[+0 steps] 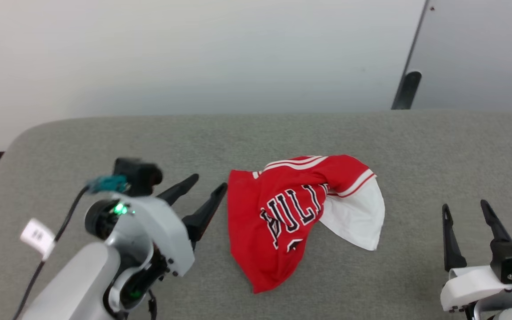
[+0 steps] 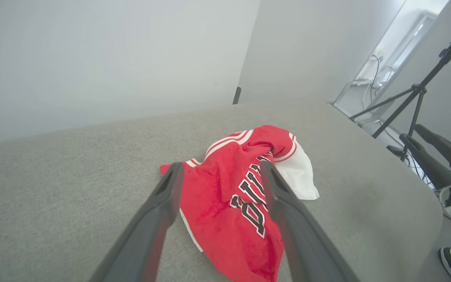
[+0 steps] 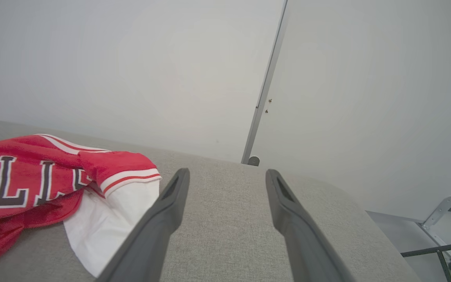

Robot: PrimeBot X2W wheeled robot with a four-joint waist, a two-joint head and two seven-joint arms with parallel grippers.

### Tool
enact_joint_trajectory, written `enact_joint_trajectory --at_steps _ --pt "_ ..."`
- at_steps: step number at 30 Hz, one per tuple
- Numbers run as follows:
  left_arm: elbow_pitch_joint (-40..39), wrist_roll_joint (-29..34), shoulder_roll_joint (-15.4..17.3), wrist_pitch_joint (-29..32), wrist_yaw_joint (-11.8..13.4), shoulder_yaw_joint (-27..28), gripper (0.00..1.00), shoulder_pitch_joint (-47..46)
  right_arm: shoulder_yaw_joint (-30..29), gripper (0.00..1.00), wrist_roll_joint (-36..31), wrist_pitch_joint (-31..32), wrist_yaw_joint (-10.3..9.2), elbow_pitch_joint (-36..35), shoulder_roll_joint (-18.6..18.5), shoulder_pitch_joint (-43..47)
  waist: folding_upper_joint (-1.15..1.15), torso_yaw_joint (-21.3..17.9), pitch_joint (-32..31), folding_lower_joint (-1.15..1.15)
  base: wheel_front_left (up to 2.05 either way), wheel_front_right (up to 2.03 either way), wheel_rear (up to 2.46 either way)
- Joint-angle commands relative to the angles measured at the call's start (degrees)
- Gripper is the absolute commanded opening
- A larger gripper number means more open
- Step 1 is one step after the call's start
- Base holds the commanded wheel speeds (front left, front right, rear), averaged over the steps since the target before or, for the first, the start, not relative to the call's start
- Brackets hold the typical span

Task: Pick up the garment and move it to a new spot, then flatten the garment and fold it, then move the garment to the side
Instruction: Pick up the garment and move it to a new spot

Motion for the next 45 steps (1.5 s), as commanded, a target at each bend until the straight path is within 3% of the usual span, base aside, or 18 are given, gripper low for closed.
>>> enact_joint_trajectory --at_steps 1,8,20,31,38,45 --pt "0.13 0.58 0.11 -3.64 -0.26 1.05 1.00 2.27 0.27 1.00 0.06 -0.05 -0.02 0.06 0.10 1.43 0.00 1.79 -1.43 0.00 0.00 0.00 0.00" --pt "0.89 2.95 0.33 -14.39 -2.31 2.41 1.00 6.62 0.15 1.00 0.19 -0.05 -0.02 0.28 0.09 2.66 0.00 3.95 -2.58 0.00 0.00 0.00 0.00" --pt "5.68 3.54 1.25 -27.66 0.48 8.14 1.00 14.89 -0.48 1.00 0.02 -0.05 -0.02 1.17 -0.27 4.26 0.00 7.06 -4.78 0.00 0.00 0.00 0.00" --pt "5.83 6.13 2.08 -30.44 1.23 18.91 1.00 23.68 -2.90 1.00 -0.16 -0.05 -0.02 1.61 -2.06 5.62 0.00 8.13 -5.28 0.00 0.00 0.00 0.00" --pt "3.84 9.48 0.50 -30.33 -0.44 27.11 1.00 29.40 -4.96 1.00 -0.35 -0.04 -0.02 1.20 -2.44 7.07 0.00 8.43 -5.48 0.00 0.00 0.00 0.00" --pt "3.16 12.39 -2.03 -30.34 -2.16 31.68 1.00 31.87 -5.66 1.00 -0.36 -0.05 -0.02 0.84 -2.20 7.47 0.00 8.50 -5.46 0.00 0.00 0.00 0.00"
